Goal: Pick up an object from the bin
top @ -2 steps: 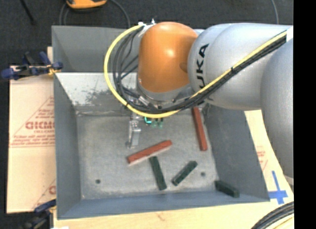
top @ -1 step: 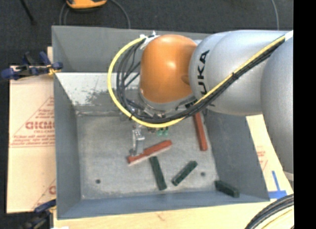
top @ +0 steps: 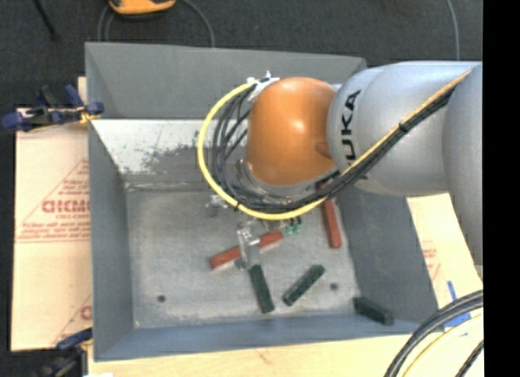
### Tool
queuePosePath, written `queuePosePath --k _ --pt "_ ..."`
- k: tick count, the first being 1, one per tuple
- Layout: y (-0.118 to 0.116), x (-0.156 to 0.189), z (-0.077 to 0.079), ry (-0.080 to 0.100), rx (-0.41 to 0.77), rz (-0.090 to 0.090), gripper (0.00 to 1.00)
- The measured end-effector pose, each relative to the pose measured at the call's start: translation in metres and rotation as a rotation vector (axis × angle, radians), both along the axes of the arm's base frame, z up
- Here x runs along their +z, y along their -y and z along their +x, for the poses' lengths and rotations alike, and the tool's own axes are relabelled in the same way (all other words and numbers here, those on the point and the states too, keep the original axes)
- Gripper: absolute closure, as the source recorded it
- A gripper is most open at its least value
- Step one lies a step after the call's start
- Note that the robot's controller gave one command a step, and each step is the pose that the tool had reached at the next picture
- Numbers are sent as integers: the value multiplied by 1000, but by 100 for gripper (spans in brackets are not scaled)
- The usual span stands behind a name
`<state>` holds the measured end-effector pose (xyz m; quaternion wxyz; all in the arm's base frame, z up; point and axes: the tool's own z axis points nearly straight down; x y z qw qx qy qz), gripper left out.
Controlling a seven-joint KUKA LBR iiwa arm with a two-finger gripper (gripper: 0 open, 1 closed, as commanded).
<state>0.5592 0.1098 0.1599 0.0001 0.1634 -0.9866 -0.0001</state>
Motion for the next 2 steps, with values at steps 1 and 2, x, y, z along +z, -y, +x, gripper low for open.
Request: queuePosePath --k 1,2 --pt "9 -29 -7 7 43 0 0" --pt "52 -86 17 8 237 0 100"
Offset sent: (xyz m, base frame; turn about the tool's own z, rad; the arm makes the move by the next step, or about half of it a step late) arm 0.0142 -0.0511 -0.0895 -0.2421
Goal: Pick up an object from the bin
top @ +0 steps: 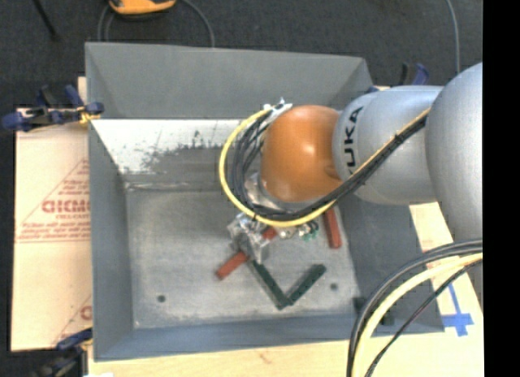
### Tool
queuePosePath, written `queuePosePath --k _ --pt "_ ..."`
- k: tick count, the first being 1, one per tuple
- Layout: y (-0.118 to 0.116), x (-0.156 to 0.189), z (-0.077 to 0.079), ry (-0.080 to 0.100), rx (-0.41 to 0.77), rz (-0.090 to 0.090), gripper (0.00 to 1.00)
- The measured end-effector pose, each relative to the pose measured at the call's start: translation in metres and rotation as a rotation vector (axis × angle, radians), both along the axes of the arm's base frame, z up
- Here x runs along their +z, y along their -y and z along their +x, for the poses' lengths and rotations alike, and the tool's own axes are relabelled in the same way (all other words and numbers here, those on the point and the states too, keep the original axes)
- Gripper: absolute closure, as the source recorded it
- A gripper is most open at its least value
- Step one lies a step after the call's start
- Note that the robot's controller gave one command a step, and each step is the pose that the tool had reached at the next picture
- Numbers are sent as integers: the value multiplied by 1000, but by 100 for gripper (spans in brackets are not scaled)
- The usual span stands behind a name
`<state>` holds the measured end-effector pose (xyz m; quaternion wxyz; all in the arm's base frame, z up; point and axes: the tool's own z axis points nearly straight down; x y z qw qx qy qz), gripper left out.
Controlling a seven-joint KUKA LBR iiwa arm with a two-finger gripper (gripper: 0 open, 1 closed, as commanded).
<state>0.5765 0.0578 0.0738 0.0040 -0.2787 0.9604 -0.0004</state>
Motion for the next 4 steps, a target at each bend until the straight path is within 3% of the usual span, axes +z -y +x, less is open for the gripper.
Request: queuePosePath --k 1,2,3,4 --pt "-1 -2 -2 -4 -2 1 0" --pt "-1 0 0 2 -4 2 100" --pt "-1 0 0 1 -4 2 100" --pt "25 169 16 5 -26 -1 100"
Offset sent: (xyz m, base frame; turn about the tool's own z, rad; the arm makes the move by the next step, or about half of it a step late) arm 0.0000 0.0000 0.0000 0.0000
